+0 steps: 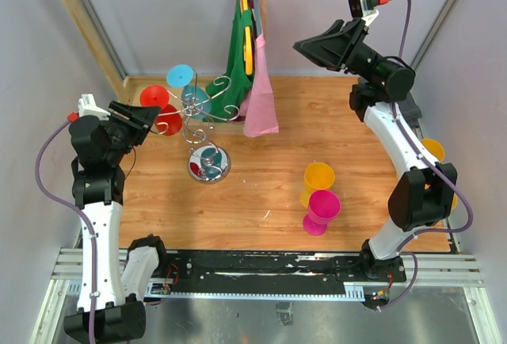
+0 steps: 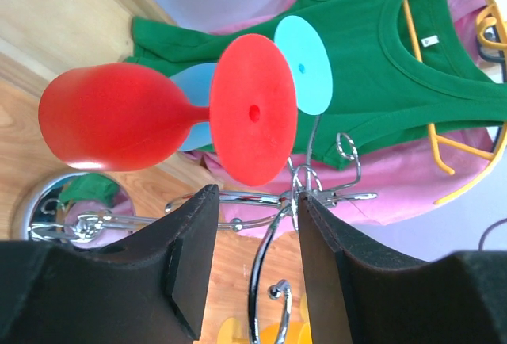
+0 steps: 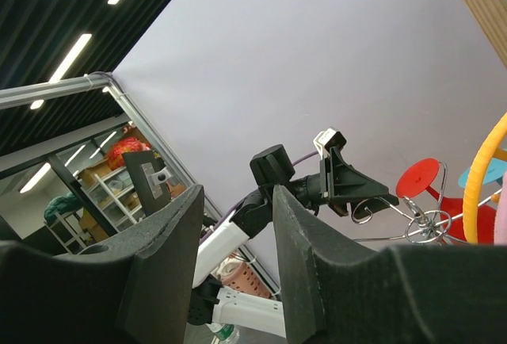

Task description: Place the wine glass upside down on the wine glass rack

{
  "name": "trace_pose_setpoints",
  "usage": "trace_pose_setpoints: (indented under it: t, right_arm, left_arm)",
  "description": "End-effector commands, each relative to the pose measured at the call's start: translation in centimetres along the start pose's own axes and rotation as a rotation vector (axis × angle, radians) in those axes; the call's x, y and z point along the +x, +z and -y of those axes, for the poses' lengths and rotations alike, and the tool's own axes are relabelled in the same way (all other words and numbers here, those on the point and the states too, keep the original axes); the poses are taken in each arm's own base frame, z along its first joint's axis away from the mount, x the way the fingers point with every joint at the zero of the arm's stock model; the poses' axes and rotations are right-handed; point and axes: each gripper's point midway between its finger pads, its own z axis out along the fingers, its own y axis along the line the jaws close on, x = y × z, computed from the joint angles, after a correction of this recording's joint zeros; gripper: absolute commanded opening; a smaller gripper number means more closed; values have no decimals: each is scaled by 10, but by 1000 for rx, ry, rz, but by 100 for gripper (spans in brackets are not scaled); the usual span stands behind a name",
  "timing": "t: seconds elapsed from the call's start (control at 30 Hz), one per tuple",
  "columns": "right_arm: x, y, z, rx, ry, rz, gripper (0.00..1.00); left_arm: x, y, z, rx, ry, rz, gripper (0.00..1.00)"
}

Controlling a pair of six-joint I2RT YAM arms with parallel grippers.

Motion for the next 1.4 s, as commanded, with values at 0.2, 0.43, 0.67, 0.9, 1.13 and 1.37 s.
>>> trace_pose_setpoints:
  t: [0.2,0.43,0.67,0.9,1.13,1.37]
  right_arm:
    - [17,1,-16,3,-74,-57,43]
    - [34,-14,11,189,-101,-103,45]
    - [57,-61,53,628,-226,-217,46]
    - [77,-110,64,896,-232,-273,48]
    - [101,-171,66,1191,-198,-369,47]
    - [139,-232,72,1442,-138,-543,44]
  left_arm:
    - [-29,-14,-6,-124,85,116,54]
    - [-63,-32,8,-175,161,244,54]
    - [-79,-36,41,-87,216,284,54]
    - [-93,-38,85,45,264,296,54]
    - [-72,-16,119,250,216,134,53]
    - [-57,7,123,305,186,0,53]
